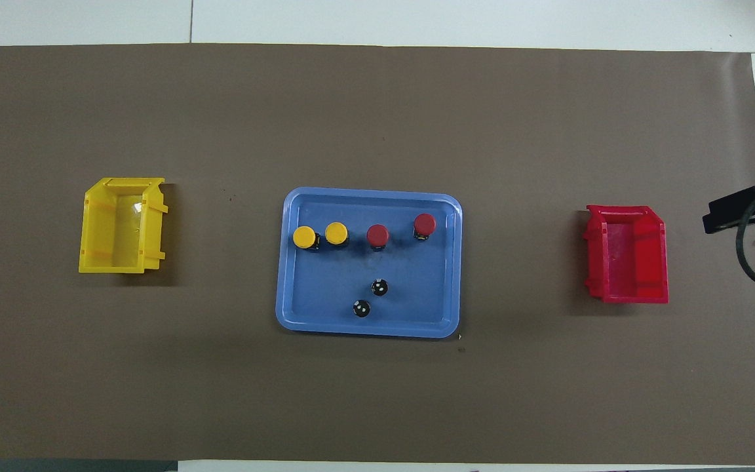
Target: Sort red and yellow buttons by color
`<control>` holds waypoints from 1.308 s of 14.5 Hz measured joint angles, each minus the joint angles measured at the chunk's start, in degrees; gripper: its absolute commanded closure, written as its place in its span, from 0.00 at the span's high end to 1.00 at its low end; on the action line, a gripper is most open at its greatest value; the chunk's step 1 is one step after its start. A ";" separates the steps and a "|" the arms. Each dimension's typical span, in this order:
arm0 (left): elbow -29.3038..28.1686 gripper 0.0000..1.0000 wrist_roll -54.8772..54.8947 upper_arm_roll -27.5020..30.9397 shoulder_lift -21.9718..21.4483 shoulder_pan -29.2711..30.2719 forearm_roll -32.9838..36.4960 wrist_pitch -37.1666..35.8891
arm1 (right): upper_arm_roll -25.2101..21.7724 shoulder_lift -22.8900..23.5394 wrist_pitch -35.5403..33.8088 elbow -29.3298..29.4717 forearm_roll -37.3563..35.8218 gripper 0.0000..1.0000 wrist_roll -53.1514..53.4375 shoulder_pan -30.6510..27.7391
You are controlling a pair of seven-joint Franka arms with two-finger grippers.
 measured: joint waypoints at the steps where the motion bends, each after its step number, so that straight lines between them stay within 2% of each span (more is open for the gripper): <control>1: 0.00 1.00 0.00 0.00 0.00 0.00 0.00 0.00 | 0.21 0.81 -0.61 1.33 0.23 1.00 2.10 1.53; 5: 0.00 1.00 0.00 0.00 0.00 0.00 0.00 0.00 | 2.07 6.17 1.76 3.86 0.67 1.00 17.03 13.85; 8: 0.00 1.00 0.00 0.00 0.00 0.00 0.00 0.00 | 2.40 11.03 10.60 3.71 2.36 1.00 26.24 21.32; 11: 0.00 1.00 0.00 0.00 0.00 0.00 0.00 0.00 | 2.45 15.31 18.79 2.52 2.61 1.00 32.05 26.07; 13: 0.00 1.00 0.00 0.00 0.00 0.00 0.00 0.00 | 2.42 15.86 25.91 -2.24 2.72 1.00 32.63 27.25; 16: 0.00 1.00 0.00 0.00 0.00 0.00 0.00 0.00 | 2.18 14.31 36.38 -12.46 2.76 1.00 32.65 27.48; 19: 0.00 1.00 0.00 0.00 0.00 0.00 0.00 0.00 | 1.96 12.77 39.43 -17.07 2.76 1.00 32.64 27.49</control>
